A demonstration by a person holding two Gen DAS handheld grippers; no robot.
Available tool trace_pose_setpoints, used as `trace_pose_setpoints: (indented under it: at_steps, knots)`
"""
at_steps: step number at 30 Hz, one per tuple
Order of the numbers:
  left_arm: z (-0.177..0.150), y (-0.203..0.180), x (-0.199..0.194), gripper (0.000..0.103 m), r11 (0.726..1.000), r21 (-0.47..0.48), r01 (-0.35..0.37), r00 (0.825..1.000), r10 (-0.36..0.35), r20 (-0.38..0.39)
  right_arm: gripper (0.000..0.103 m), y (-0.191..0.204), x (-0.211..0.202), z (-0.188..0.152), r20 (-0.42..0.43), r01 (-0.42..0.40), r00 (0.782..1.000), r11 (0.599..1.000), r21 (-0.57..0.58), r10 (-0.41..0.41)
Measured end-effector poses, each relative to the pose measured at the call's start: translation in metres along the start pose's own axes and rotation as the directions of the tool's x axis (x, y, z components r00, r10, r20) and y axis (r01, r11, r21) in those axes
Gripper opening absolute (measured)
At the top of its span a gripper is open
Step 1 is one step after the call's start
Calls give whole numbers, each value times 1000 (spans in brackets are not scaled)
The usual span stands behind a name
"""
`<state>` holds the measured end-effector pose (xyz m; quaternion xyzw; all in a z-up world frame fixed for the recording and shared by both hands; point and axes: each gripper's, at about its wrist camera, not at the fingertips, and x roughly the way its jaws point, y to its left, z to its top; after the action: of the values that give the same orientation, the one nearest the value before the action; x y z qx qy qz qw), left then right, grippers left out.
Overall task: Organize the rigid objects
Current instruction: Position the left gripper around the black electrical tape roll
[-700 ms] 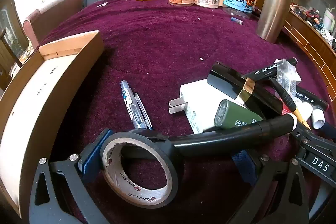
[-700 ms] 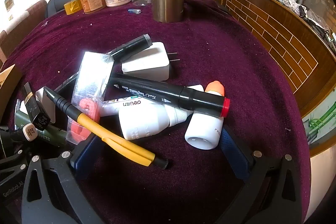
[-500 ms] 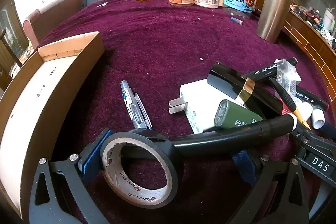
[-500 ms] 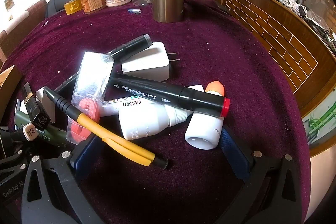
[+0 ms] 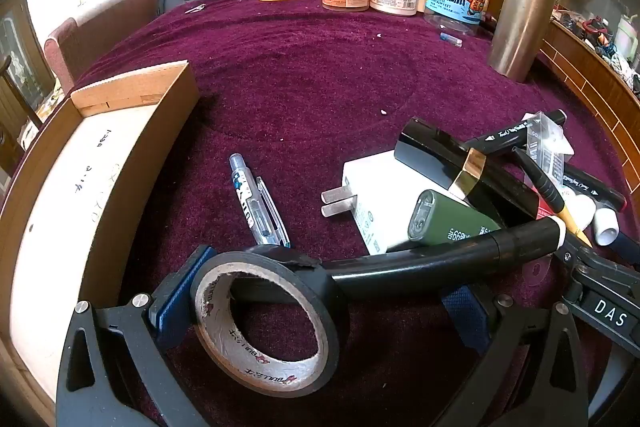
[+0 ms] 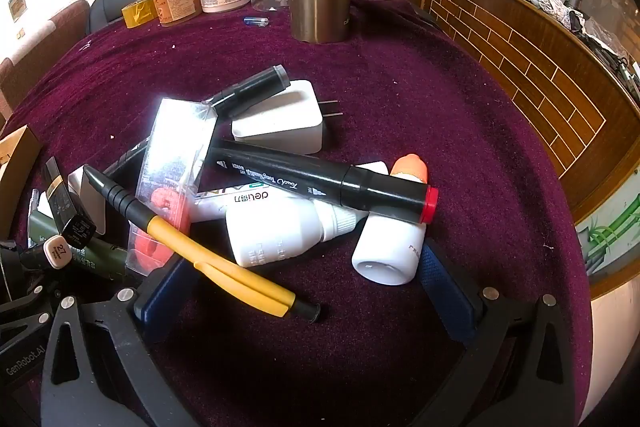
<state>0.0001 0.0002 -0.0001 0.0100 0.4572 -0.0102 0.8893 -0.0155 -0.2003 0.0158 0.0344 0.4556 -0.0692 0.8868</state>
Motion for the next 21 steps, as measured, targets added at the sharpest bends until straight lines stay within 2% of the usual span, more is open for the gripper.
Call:
trace_pose_setpoints:
  at_steps: [12, 16, 18, 21]
  knots:
    - [0, 0, 0, 102, 1000, 0, 1, 1000, -1, 0, 103, 1, 0, -1, -1, -8, 1000, 1000, -9, 8]
    - [0, 1, -1, 102, 999, 44, 32, 999, -32, -19, 103, -4, -1, -2, -15, -72, 997, 997, -42, 71]
    - [-1, 4, -2, 102, 994, 85, 72, 996, -67, -54, 103, -11, -5, -4, -27, -112, 993, 994, -17, 112]
    - [-9, 3, -12, 102, 988, 124, 88, 992, -76, -96, 103, -18, -8, -7, -41, -153, 987, 988, 25, 154]
